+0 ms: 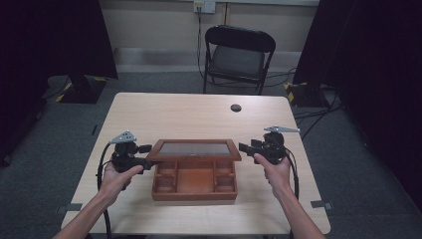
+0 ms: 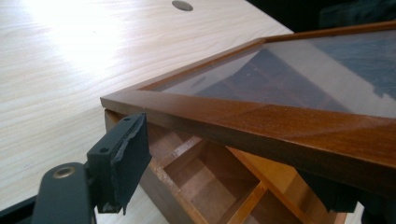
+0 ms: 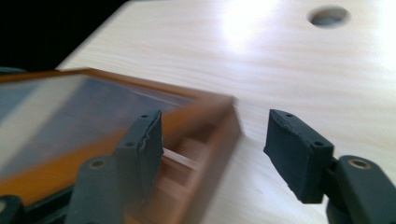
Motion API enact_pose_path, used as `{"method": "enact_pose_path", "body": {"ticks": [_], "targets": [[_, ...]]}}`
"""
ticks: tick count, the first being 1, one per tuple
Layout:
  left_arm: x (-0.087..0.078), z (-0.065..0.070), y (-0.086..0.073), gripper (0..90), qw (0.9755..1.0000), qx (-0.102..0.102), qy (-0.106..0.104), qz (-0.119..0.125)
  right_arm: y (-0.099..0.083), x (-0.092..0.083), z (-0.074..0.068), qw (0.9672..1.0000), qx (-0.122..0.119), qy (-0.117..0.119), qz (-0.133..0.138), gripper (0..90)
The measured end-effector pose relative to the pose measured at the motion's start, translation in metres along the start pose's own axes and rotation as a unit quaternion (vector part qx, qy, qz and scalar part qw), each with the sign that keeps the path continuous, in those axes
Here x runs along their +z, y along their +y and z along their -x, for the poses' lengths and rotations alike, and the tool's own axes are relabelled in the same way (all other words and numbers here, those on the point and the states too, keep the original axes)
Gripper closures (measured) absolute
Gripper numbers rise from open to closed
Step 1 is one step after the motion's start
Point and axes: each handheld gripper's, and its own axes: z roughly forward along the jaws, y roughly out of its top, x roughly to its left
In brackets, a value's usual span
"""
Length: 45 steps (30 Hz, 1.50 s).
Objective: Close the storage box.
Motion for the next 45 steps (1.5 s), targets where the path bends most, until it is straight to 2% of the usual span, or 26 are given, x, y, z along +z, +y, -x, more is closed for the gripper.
{"method": "enact_pose_path", "body": {"ticks": [2,8,13,15,18,22,26,30,33,36,45], "targets": [[-0.002,0.000,-0.002,21.4,1.0000,0.005,0.001,-0.005,0.005,-0.003,-0.006,0.9998,-0.004,0.017,0.009,38.1],[-0.001,0.000,-0.008,21.4,0.9999,0.005,0.003,-0.014,0.013,-0.004,-0.027,0.9976,-0.029,0.063,0.004,46.4],[0.001,0.003,-0.011,22.2,0.9998,0.010,0.005,-0.019,0.018,-0.005,-0.049,0.9951,-0.061,0.076,-0.016,49.5],[0.000,0.004,-0.010,22.7,0.9998,0.008,0.011,-0.015,0.021,-0.006,-0.059,0.9923,-0.078,0.094,-0.019,50.2],[0.000,0.003,-0.010,22.9,0.9998,0.007,0.009,-0.016,0.024,-0.006,-0.073,0.9883,-0.094,0.117,-0.026,51.9],[0.000,0.004,-0.012,23.0,0.9996,0.012,0.012,-0.021,0.029,-0.005,-0.088,0.9831,-0.105,0.147,-0.030,55.5],[0.001,0.005,-0.014,22.8,0.9997,0.008,0.009,-0.022,0.035,0.005,-0.104,0.9770,-0.115,0.174,-0.041,61.1],[0.001,0.005,-0.015,22.9,0.9997,0.008,0.008,-0.022,0.036,0.017,-0.121,0.9667,-0.136,0.206,-0.066,66.9],[0.002,0.004,-0.016,22.9,0.9996,0.010,0.005,-0.025,0.034,0.023,-0.128,0.9611,-0.140,0.226,-0.073,72.9],[0.002,0.005,-0.016,22.9,0.9996,0.009,0.005,-0.026,0.030,0.028,-0.131,0.9577,-0.146,0.233,-0.086,75.0],[0.002,0.004,-0.016,23.0,0.9996,0.011,0.003,-0.027,0.023,0.033,-0.124,0.9545,-0.134,0.246,-0.103,76.0]]}}
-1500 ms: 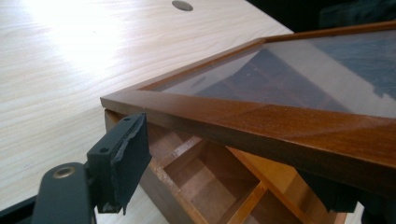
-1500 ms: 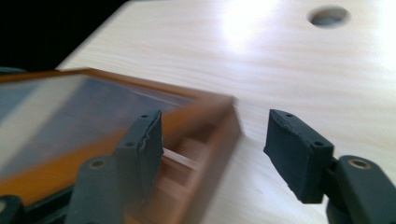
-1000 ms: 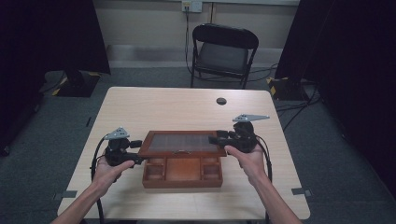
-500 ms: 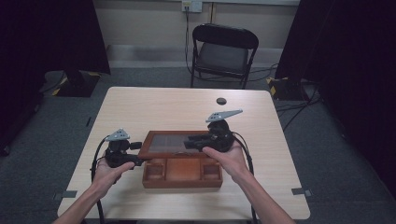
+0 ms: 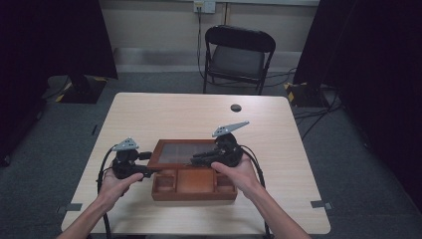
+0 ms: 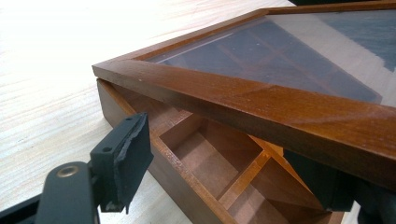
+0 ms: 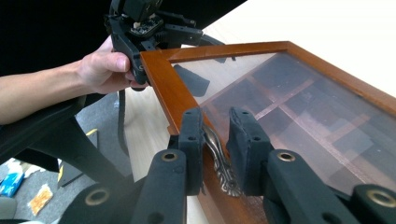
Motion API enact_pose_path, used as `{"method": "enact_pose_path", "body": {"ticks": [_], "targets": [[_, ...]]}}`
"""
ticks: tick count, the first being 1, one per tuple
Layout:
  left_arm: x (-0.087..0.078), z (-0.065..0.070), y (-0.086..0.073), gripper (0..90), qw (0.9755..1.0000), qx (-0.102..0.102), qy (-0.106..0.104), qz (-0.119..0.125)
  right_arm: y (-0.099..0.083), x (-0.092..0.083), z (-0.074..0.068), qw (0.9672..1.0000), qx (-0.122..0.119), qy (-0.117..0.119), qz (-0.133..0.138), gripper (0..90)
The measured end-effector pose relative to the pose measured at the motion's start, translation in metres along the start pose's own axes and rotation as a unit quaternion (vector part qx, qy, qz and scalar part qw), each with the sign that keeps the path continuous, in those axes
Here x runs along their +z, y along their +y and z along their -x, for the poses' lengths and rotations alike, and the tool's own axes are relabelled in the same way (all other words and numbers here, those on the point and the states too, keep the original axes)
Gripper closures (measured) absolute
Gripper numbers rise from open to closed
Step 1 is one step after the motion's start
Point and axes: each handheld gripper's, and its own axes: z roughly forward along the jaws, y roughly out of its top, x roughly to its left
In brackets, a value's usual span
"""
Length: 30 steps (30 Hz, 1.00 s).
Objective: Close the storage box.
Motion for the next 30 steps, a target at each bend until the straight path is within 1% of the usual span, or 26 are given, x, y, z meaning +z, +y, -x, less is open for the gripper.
{"method": "enact_pose_path", "body": {"ticks": [3,6,8,12,13,14,17,20,22,24,25,26,29,30], "targets": [[0.000,0.000,0.000,22.9,1.0000,0.003,0.000,-0.002,0.000,0.001,0.001,1.0000,0.002,0.005,-0.003,77.4],[0.001,-0.001,-0.001,22.8,1.0000,0.001,-0.002,-0.002,0.000,0.001,0.002,0.9998,0.007,0.016,-0.006,79.6],[0.002,-0.002,-0.001,23.0,1.0000,0.000,0.005,-0.005,0.000,0.002,0.004,0.9998,0.010,0.018,-0.008,79.9],[0.003,-0.007,-0.001,23.3,0.9999,-0.006,0.013,-0.007,-0.001,0.005,0.004,0.9999,0.007,0.010,-0.007,80.3],[0.003,-0.008,-0.001,23.2,0.9999,-0.009,0.008,-0.004,-0.002,0.006,0.004,0.9999,0.006,0.008,-0.007,80.4],[0.003,-0.008,-0.001,23.2,0.9999,-0.008,0.012,-0.004,-0.002,0.007,0.005,0.9999,0.006,0.007,-0.007,80.5],[0.002,-0.011,-0.001,23.1,0.9998,-0.012,0.012,-0.002,-0.002,0.009,0.005,1.0000,0.004,0.004,-0.005,80.7],[0.001,-0.014,-0.001,23.1,0.9998,-0.009,0.017,-0.005,-0.001,0.008,0.004,1.0000,0.001,0.000,-0.001,80.7],[0.000,-0.016,-0.002,23.2,0.9997,-0.010,0.020,-0.004,0.000,0.007,0.004,1.0000,0.000,-0.002,0.001,80.8],[-0.002,-0.020,-0.002,23.1,0.9996,-0.014,0.024,-0.006,0.000,0.006,0.004,1.0000,0.001,-0.003,0.003,80.8],[-0.004,-0.023,-0.002,23.3,0.9993,-0.014,0.034,-0.012,0.000,0.005,0.003,1.0000,0.001,-0.005,0.002,80.7],[-0.004,-0.024,-0.003,23.8,0.9991,-0.017,0.035,-0.013,-0.001,0.006,0.003,1.0000,-0.002,-0.005,0.001,80.7],[-0.007,-0.031,-0.004,24.1,0.9986,-0.025,0.045,-0.011,-0.003,0.007,0.002,1.0000,-0.004,-0.007,-0.005,80.7],[-0.008,-0.033,-0.004,24.2,0.9986,-0.025,0.046,-0.011,-0.003,0.007,0.001,0.9999,-0.005,-0.009,-0.005,80.7]]}}
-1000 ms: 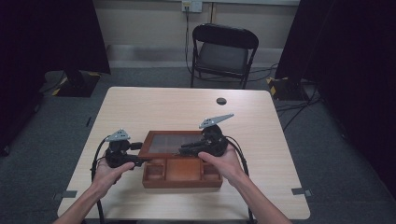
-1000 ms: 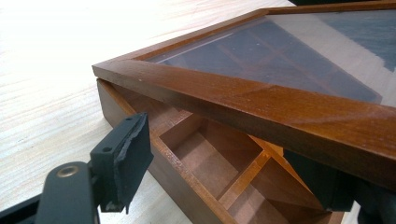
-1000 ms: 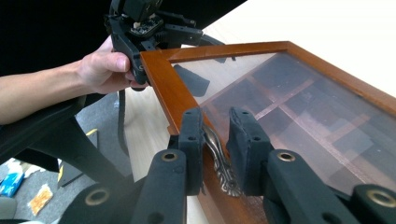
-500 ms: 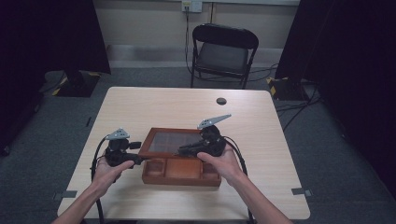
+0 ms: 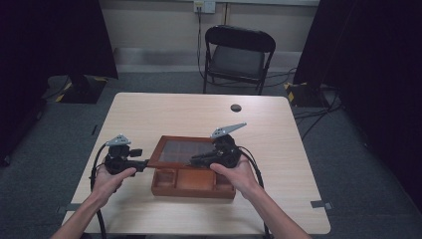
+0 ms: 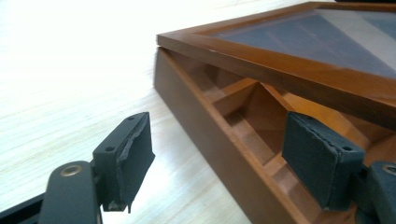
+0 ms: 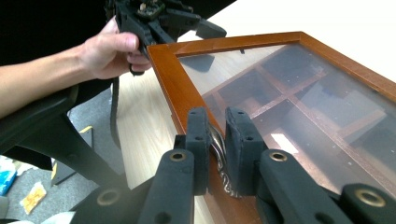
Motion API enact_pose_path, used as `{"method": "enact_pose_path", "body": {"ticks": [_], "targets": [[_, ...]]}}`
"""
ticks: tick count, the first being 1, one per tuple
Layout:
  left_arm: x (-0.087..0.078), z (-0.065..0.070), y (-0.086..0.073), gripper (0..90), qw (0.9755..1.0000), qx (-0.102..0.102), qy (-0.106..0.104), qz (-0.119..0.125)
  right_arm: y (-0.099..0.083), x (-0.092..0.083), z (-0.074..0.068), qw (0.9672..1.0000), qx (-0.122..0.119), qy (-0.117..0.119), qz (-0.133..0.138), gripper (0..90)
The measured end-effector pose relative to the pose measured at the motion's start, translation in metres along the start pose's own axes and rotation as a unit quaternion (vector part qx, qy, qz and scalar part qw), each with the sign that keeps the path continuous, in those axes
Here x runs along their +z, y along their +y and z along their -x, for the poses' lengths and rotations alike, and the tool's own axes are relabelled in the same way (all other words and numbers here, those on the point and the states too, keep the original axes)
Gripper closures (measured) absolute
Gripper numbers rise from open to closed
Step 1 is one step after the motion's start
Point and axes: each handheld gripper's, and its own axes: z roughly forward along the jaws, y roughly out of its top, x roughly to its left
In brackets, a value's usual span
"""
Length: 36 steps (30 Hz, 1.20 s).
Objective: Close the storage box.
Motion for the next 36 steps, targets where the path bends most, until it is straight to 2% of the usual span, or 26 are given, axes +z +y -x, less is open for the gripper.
{"method": "enact_pose_path", "body": {"ticks": [7,14,21,26,32,36], "targets": [[-0.002,-0.005,0.000,24.4,1.0000,-0.005,0.005,0.004,-0.007,-0.001,0.001,1.0000,-0.001,0.004,-0.004,80.8],[0.000,-0.003,0.000,24.5,1.0000,-0.005,0.006,0.001,-0.021,0.001,-0.003,0.9995,-0.012,-0.002,-0.029,80.8],[0.001,-0.004,0.000,24.8,1.0000,-0.003,0.006,-0.004,-0.032,0.011,-0.002,0.9987,-0.013,0.002,-0.049,80.9],[0.001,-0.004,0.000,24.7,1.0000,-0.004,0.004,-0.006,-0.034,0.016,-0.003,0.9981,-0.021,-0.001,-0.058,81.3],[0.001,-0.004,0.000,24.7,1.0000,-0.004,0.005,-0.006,-0.041,0.027,-0.003,0.9969,-0.018,-0.005,-0.076,81.4],[0.002,-0.004,0.000,24.6,1.0000,-0.006,0.004,-0.006,-0.049,0.032,-0.003,0.9973,-0.018,-0.008,-0.071,81.4]]}}
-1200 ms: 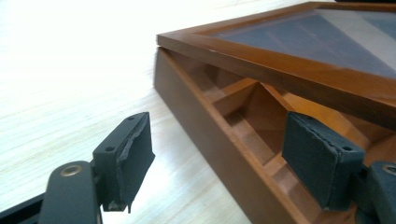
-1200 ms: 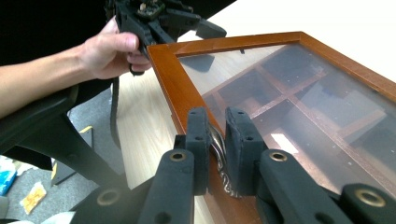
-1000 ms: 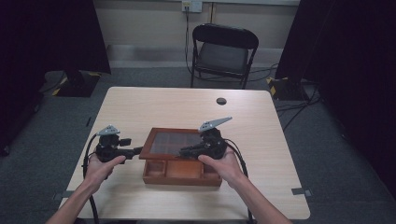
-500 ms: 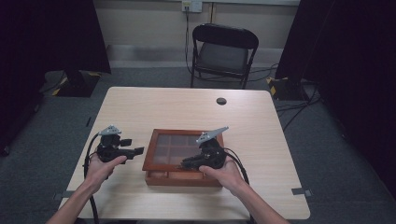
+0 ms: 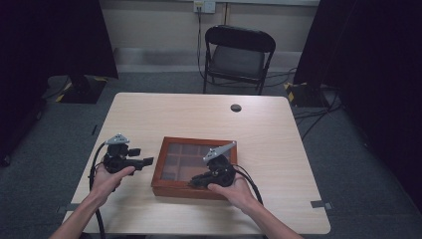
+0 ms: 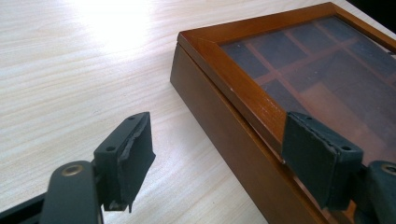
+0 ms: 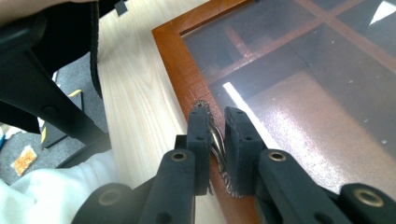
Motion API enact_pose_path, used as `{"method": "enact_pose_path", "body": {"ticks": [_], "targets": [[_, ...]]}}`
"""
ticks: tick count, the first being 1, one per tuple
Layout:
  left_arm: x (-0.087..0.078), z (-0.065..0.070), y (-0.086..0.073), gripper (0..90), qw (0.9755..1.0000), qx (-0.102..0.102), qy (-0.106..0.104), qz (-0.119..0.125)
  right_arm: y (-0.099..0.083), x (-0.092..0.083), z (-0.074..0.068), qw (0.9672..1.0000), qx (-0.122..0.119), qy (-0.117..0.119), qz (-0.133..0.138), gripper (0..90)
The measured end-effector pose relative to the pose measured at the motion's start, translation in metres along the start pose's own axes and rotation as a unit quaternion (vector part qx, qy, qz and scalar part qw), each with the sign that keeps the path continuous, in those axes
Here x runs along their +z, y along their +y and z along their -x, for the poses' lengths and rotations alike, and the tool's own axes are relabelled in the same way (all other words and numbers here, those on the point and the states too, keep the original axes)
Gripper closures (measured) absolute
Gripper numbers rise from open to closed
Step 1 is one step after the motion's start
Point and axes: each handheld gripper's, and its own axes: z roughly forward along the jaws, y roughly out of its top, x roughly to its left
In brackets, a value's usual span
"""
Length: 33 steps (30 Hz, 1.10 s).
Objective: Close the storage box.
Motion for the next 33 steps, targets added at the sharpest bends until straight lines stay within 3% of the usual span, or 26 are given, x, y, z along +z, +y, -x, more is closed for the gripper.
{"method": "enact_pose_path", "body": {"ticks": [7,15,17,20,23,26,29,33], "targets": [[0.000,0.001,0.000,24.6,1.0000,0.000,0.000,-0.003,-0.007,0.009,0.002,0.9998,0.007,-0.003,-0.016,81.5],[0.002,0.001,-0.001,24.5,1.0000,0.000,-0.001,-0.006,-0.009,0.009,0.006,0.9999,0.008,0.009,-0.004,81.0],[0.001,0.000,-0.001,24.5,1.0000,0.001,-0.001,-0.007,-0.011,0.009,0.005,0.9999,0.012,0.001,0.007,71.8],[0.002,-0.001,-0.001,24.4,0.9999,0.000,0.001,-0.012,-0.011,0.000,0.006,0.9991,0.019,-0.002,0.039,68.0],[0.003,-0.001,-0.001,24.1,0.9999,0.002,0.002,-0.016,-0.008,-0.015,0.010,0.9962,0.035,-0.027,0.075,60.1],[0.003,-0.002,-0.002,23.9,0.9998,0.004,0.004,-0.020,-0.011,-0.030,0.017,0.9923,0.054,-0.061,0.093,50.4],[0.002,-0.003,-0.003,23.7,0.9997,0.005,0.005,-0.025,-0.021,-0.047,0.028,0.9867,0.080,-0.095,0.105,41.6],[0.002,-0.007,-0.004,23.3,0.9992,0.006,0.017,-0.035,-0.038,-0.071,0.042,0.9778,0.114,-0.133,0.116,36.6]]}}
